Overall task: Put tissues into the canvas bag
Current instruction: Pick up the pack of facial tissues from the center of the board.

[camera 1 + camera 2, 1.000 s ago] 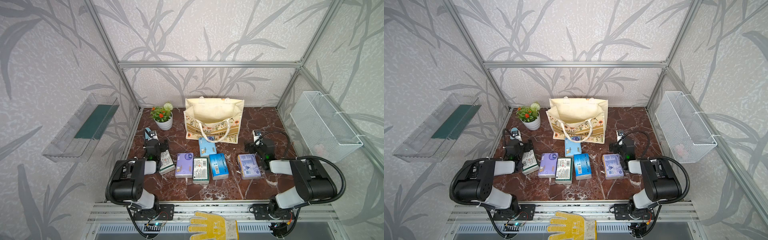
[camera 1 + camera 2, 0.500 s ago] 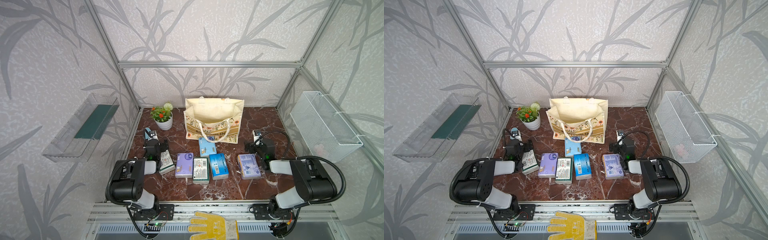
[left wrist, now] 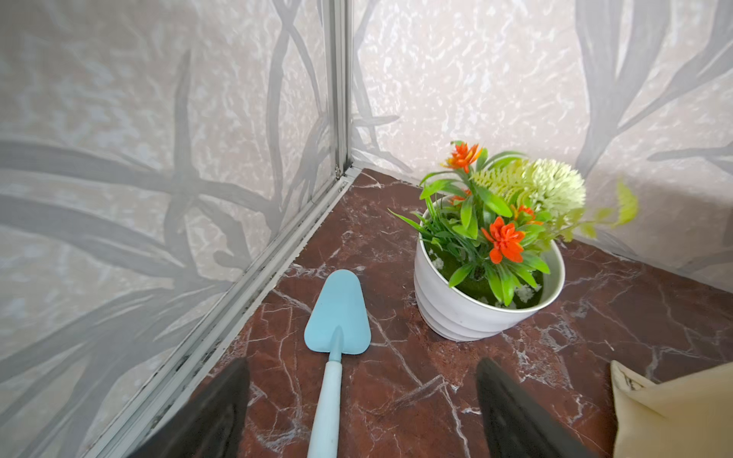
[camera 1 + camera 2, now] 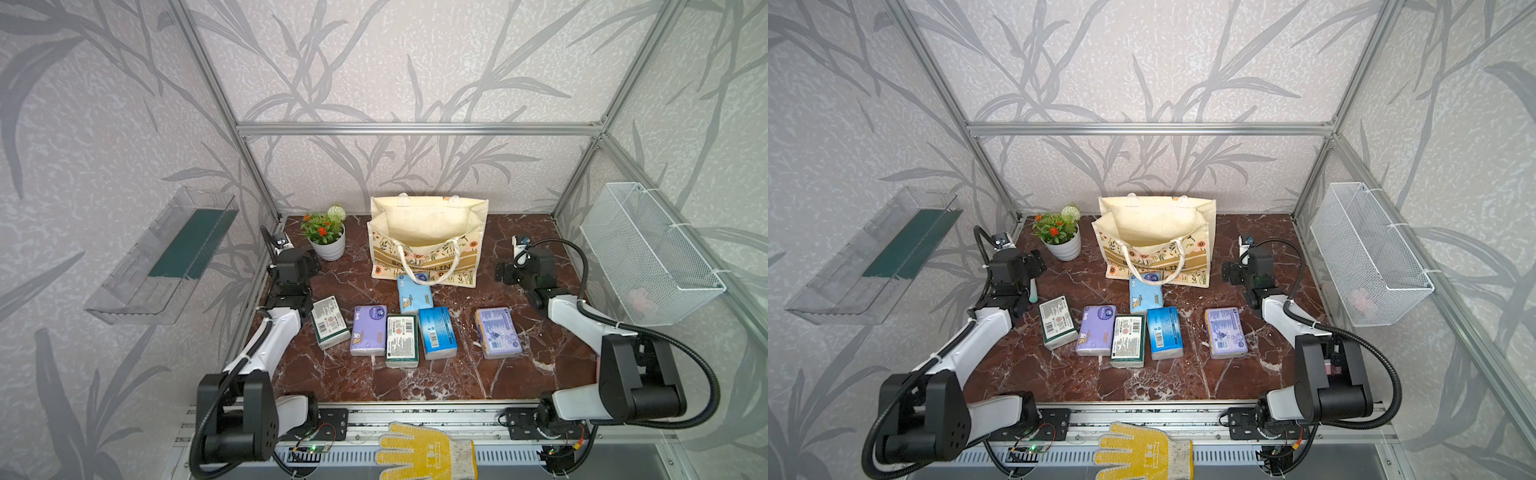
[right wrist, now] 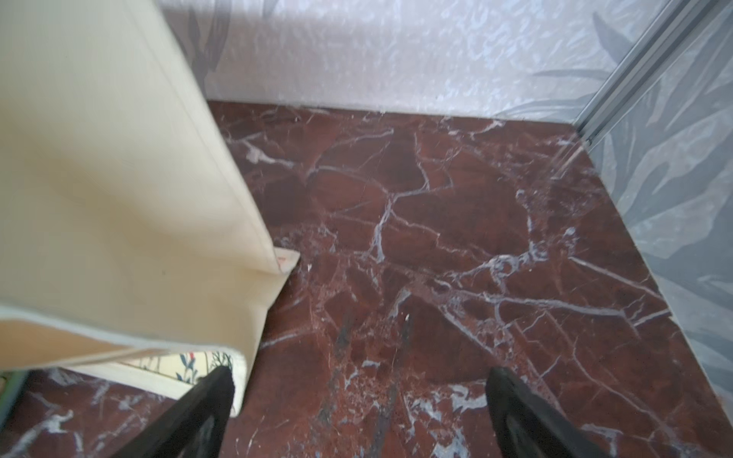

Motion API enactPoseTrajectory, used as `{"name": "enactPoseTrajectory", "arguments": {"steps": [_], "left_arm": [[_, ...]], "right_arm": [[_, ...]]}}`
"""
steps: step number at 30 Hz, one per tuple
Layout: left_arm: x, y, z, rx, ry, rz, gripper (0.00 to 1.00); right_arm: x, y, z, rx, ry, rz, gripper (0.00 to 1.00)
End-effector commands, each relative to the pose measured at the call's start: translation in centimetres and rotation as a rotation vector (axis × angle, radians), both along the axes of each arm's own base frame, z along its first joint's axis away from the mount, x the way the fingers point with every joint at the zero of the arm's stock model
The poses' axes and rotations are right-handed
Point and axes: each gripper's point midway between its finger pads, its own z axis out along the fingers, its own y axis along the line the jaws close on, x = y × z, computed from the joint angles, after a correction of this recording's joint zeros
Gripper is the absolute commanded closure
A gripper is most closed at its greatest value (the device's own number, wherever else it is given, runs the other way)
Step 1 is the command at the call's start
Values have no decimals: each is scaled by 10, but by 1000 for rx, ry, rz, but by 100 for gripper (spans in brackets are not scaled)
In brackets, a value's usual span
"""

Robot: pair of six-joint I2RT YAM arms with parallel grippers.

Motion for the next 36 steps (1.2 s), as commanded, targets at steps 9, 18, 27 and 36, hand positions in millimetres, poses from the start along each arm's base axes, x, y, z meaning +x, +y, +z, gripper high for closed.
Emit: {"name": "enactPoseTrajectory", "arguments": {"steps": [9,18,27,36], "left_arm": [[-47,-84,-2,-74,85,-186,1],[-76,-167,-11,-138,82,-367,1],[-103,-267,-10,-133,126,-632,1],[-131,-377,-26,-231,249,-964,3]], "right_arm": [[-91,8,-38,255,361,-125,1],[-141,18,-68,383,461,-154,0],[-179,28,-83,457,523,-139,0],[-187,42,-96,527,552,-144,2]]}}
